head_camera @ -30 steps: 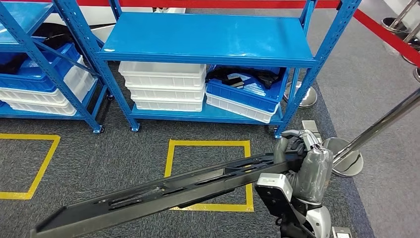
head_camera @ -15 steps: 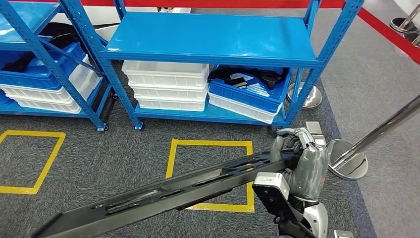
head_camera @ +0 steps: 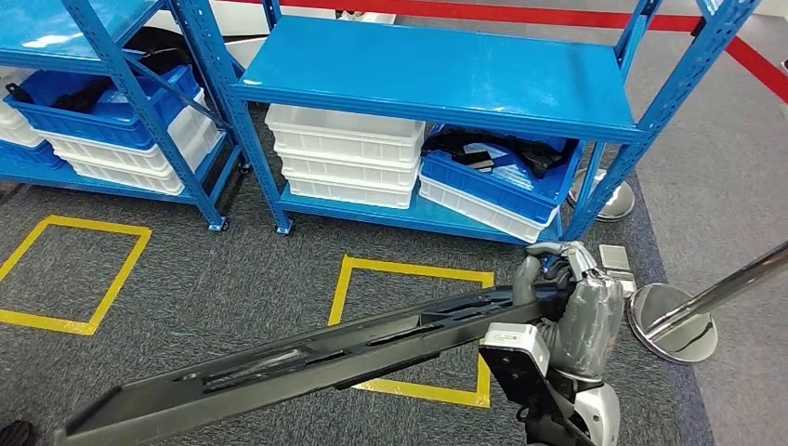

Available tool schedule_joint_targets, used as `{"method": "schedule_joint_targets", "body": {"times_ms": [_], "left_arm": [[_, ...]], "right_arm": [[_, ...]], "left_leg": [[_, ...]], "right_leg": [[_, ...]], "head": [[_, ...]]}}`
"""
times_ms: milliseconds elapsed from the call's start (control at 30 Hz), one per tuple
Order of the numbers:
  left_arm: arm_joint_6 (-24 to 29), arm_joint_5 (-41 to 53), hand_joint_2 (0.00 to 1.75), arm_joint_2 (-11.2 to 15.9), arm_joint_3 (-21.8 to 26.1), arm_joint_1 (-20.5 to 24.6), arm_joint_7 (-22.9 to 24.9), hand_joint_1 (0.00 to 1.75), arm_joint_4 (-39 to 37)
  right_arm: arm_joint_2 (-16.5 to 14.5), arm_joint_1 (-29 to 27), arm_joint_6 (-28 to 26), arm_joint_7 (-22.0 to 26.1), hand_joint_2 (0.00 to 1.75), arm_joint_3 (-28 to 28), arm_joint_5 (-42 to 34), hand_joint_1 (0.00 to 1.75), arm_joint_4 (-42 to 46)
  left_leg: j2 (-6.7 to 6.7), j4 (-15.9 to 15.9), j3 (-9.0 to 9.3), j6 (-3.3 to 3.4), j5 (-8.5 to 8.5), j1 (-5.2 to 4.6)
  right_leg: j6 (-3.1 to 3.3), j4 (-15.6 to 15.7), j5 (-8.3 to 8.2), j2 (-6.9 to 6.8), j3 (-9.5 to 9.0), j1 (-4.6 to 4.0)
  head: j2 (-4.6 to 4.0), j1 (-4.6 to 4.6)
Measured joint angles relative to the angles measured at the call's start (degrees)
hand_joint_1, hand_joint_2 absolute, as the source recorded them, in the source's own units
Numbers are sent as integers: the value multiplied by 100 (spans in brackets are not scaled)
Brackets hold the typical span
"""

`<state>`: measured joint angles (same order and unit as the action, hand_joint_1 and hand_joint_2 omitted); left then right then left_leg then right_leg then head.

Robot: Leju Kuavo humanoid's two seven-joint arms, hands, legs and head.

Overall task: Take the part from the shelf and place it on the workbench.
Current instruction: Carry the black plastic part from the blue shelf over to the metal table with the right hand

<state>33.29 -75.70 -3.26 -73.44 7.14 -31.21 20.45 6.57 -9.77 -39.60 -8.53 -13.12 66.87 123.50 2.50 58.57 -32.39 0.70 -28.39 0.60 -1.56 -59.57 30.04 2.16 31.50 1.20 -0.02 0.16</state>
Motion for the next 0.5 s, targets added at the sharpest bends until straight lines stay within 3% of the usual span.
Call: {"method": "schedule_joint_targets", "body": {"times_ms": [33, 100, 167, 267, 300, 333, 367, 433, 500], "left_arm": [[0, -1, 175, 0, 0, 2, -3, 0, -1], [1, -5, 175, 1, 0, 2, -8, 0, -3], [7, -15, 175, 2, 0, 6, -14, 0, -7], [15, -40, 175, 2, 0, 10, -20, 0, -8], [16, -48, 175, 2, 0, 6, -21, 0, -8], [17, -54, 175, 2, 0, 0, -21, 0, -9], [19, -60, 175, 2, 0, -5, -23, 0, -9], [24, -74, 175, 2, 0, -9, -28, 0, -11], [26, -87, 175, 2, 0, -5, -35, 0, -15]], "right_arm": [[2, 2, 0, -3, 175, 0, 3, 175, 1], [7, 8, 0, -7, 175, -1, 3, 175, 3], [10, 17, 0, -13, 175, -1, -2, 175, 4], [10, 17, 0, -19, 175, -1, -6, 175, 5], [11, 16, 0, -19, 175, -2, -8, 175, 5], [12, 17, 0, -19, 175, -2, -13, 175, 4], [12, 19, 0, -19, 175, -2, -19, 175, 4], [12, 28, 0, -14, 175, -2, -31, 175, 3], [12, 47, 0, 8, 175, -2, -37, 175, 2]], "left_leg": [[31, 7, -23, -34, 8, -1], [78, 7, -49, -106, 21, 5], [6, 166, -111, -171, -98, 5], [-148, 1145, -541, -233, -611, 7], [-162, 1464, -686, -242, -726, 9], [-170, 1603, -744, -242, -734, 9], [-181, 1516, -694, -234, -633, 8], [-260, 816, -344, -193, -259, 3], [-387, 172, -51, -143, -38, -29]], "right_leg": [[22, 85, 10, 38, -26, -8], [87, 111, -4, -18, -17, -18], [165, 147, -31, -103, -29, -4], [241, 163, -31, -258, -36, -13], [248, 162, -26, -310, -37, -22], [252, 161, -22, -355, -40, -29], [250, 159, -17, -396, -47, -33], [231, 157, 4, -468, -75, -37], [187, 140, 33, -522, -94, -63]], "head": [[0, -3], [0, -13], [0, -39], [0, -102], [0, -107], [0, -107], [0, -108], [0, -110], [0, -111]]}}
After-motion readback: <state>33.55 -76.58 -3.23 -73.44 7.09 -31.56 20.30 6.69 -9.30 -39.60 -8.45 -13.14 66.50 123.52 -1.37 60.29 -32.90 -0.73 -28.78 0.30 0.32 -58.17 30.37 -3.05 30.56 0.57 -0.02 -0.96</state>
